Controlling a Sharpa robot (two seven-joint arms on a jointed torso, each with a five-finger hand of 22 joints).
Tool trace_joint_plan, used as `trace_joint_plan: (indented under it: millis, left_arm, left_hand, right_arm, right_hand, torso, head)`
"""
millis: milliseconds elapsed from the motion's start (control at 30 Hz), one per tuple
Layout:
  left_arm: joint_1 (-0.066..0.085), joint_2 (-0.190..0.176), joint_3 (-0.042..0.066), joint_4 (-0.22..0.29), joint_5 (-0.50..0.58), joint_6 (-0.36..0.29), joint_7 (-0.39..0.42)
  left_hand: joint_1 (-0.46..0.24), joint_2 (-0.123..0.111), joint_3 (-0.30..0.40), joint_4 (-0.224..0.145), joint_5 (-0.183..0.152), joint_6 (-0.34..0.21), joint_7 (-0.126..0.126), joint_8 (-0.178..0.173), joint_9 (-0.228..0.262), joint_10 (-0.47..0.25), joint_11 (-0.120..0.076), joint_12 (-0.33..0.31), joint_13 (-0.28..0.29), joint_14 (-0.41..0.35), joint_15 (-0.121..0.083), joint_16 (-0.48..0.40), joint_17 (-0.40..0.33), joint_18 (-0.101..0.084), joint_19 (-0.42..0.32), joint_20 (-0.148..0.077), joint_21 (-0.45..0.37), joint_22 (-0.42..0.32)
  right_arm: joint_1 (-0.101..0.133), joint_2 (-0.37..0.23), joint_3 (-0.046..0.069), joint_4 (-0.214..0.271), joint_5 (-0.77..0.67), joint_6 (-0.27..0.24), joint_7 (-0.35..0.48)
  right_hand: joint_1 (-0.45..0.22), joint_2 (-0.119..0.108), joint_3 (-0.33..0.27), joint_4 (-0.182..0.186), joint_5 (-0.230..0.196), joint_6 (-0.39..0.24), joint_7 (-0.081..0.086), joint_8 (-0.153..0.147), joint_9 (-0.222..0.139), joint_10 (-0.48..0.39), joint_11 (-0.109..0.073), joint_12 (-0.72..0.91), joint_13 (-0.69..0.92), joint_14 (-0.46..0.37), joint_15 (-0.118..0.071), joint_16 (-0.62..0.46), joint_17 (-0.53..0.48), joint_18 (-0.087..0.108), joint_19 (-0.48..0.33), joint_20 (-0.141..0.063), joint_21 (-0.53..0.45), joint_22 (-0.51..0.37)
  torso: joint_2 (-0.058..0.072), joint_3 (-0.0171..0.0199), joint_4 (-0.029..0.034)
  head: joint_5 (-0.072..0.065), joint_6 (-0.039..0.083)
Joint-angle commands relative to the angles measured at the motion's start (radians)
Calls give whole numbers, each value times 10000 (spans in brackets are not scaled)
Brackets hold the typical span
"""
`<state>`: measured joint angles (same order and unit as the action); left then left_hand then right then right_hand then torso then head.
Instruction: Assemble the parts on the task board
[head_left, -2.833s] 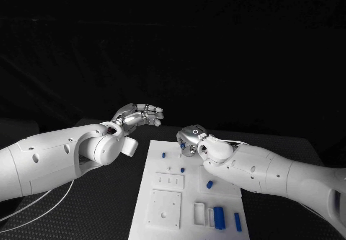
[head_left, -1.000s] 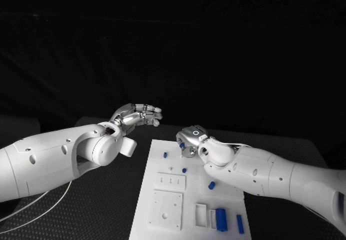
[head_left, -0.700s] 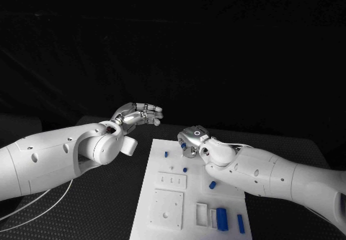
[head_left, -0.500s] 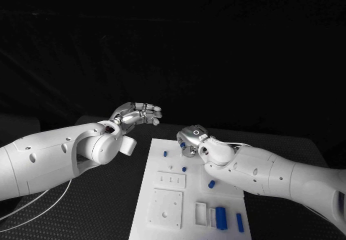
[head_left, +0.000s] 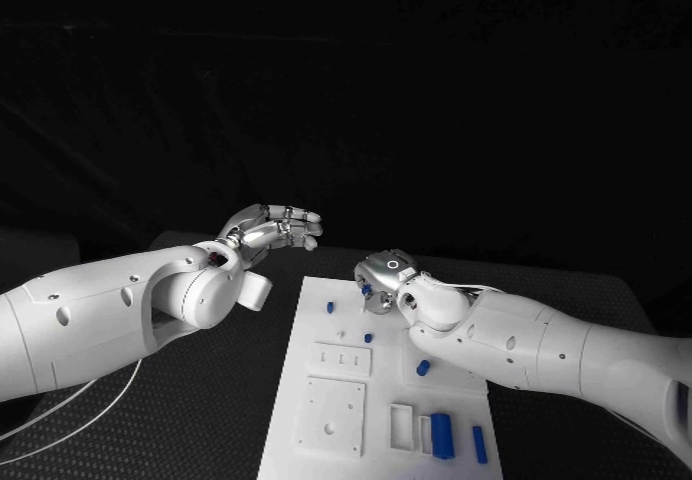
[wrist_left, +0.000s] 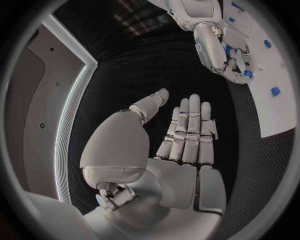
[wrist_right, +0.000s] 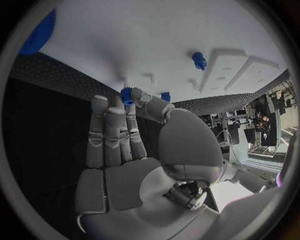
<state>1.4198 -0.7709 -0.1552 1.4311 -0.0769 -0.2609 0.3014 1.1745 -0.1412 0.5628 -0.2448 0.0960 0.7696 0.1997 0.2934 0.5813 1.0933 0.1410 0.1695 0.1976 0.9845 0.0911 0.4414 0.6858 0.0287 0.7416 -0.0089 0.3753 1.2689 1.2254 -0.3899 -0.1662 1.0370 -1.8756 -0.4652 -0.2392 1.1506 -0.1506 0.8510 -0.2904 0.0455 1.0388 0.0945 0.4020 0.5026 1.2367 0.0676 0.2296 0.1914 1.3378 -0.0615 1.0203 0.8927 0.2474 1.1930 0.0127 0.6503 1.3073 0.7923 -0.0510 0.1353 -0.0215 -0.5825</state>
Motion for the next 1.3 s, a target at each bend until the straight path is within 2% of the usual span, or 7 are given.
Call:
trace_joint_plan:
  millis: [33, 333, 667, 867, 1300]
  left_arm:
    - [13, 0, 6, 13, -35, 100, 57]
    - [13, 11, 6, 9, -35, 105, 63]
    - [13, 4, 6, 0, -35, 109, 62]
    - [12, 8, 5, -6, -35, 121, 58]
    - [12, 6, 5, 6, -35, 127, 40]
  left_hand:
    - [-86, -18, 41, 8, -64, -62, -6, -50, 17, -47, 4, -59, 17, -34, 2, -42, 14, -97, -86, 1, 36, 14]
    - [-86, -19, 45, 6, -64, -65, -5, -53, 21, -49, 5, -63, 20, -33, 1, -43, 16, -96, -88, 1, 36, 16]
    - [-84, -20, 49, 3, -64, -65, -5, -55, 27, -48, 5, -65, 24, -33, 1, -45, 18, -94, -89, 1, 36, 18]
    - [-83, -21, 50, 1, -64, -65, -5, -56, 30, -48, 5, -66, 27, -33, 1, -46, 19, -94, -89, 1, 37, 19]
    - [-87, -22, 52, 1, -66, -67, -4, -59, 36, -49, 7, -71, 32, -33, 2, -48, 21, -94, -90, 2, 37, 21]
  right_arm:
    - [-65, -35, -28, -27, -111, 386, -122]
    - [-71, -37, -28, -8, -118, 433, -156]
    - [-83, -102, -28, 38, -150, 410, -198]
    - [-89, -108, -28, 88, -202, 273, -256]
    - [-99, -78, -28, 44, -14, 354, -167]
  right_hand:
    - [35, 21, 54, 9, 33, 55, 23, 25, 14, 498, -294, 19, 9, -108, -125, 70, 0, 144, -14, -78, 50, 232]
    - [28, 31, 75, 9, 33, 57, 23, 16, 18, 498, -294, 13, 17, -112, -125, 79, 1, 144, -25, -76, 57, 230]
    - [16, 32, 103, 8, 33, 71, 20, 12, 26, 508, -298, 11, 31, -117, -128, 93, 3, 144, -34, -73, 70, 228]
    - [16, 29, 117, 6, 33, 78, 17, 10, 30, 514, -300, 10, 38, -119, -130, 99, 4, 144, -37, -74, 78, 228]
    - [-1, -1, 150, 8, 33, 90, 13, 1, 42, 526, -304, 6, 58, -126, -135, 117, 5, 144, -42, -72, 99, 226]
  torso:
    - [-1, 4, -8]
    - [-1, 3, 12]
    - [0, 3, -9]
    - [-5, 7, -1]
    - [4, 1, -9]
  head:
    - [16, -14]
    - [-6, -6]
    - [-2, -6]
    - [-10, 4]
    - [-19, 15]
